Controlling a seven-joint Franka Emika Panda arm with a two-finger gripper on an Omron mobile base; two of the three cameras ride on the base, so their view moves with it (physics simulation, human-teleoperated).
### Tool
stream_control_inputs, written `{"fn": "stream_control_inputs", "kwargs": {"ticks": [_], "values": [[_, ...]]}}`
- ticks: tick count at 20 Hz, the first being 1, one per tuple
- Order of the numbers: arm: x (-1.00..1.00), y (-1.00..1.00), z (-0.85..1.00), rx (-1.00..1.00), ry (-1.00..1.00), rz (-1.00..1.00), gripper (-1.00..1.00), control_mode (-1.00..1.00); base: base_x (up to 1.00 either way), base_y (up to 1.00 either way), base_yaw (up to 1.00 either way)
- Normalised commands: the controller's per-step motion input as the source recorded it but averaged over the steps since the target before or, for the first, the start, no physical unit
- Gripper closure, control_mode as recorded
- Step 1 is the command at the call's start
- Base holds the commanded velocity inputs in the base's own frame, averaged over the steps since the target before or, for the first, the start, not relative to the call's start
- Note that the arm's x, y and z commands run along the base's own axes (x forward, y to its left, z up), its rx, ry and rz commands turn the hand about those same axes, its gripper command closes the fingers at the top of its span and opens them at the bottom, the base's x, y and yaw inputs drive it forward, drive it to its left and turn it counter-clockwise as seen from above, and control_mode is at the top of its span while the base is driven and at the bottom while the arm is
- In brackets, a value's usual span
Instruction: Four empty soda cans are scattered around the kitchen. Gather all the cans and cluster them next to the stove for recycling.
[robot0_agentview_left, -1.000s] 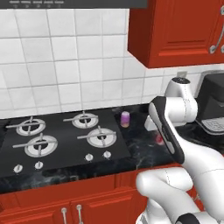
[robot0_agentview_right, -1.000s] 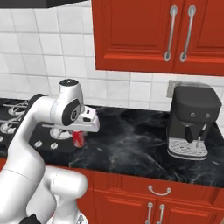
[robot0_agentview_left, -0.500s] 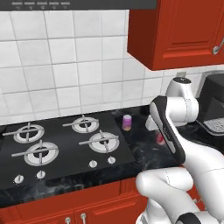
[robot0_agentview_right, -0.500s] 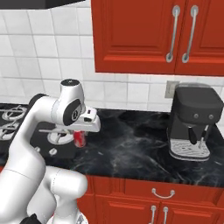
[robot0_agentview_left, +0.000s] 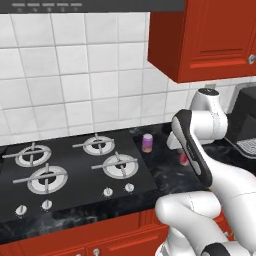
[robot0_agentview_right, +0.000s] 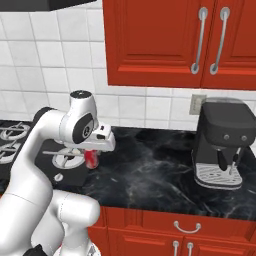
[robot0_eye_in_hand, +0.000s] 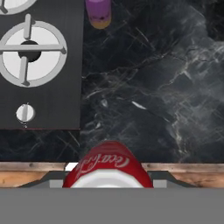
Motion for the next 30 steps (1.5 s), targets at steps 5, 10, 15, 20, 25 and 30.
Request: {"fn": "stream_control_inputs", "kwargs": {"ticks": [5, 10, 15, 20, 25, 30], "values": [[0.00, 0.00, 0.00, 0.00, 0.00, 0.00, 1.00, 1.00, 0.39, 0.29, 0.05], [0.21, 0.16, -0.06, 0.00, 0.00, 0.02, 1.00, -1.00, 0.29, 0.20, 0.03], [0.54, 0.41, -0.14, -0.01, 0.00, 0.03, 1.00, -1.00, 0.00, 0.00, 0.00], [0.54, 0.18, -0.20, 0.00, 0.00, 0.00, 1.00, -1.00, 0.00, 0.00, 0.00], [0.37, 0.00, -0.31, 0.00, 0.00, 0.01, 1.00, -1.00, 0.00, 0.00, 0.00], [0.39, 0.00, -0.31, 0.00, 0.00, 0.01, 1.00, -1.00, 0.00, 0.00, 0.00]]}}
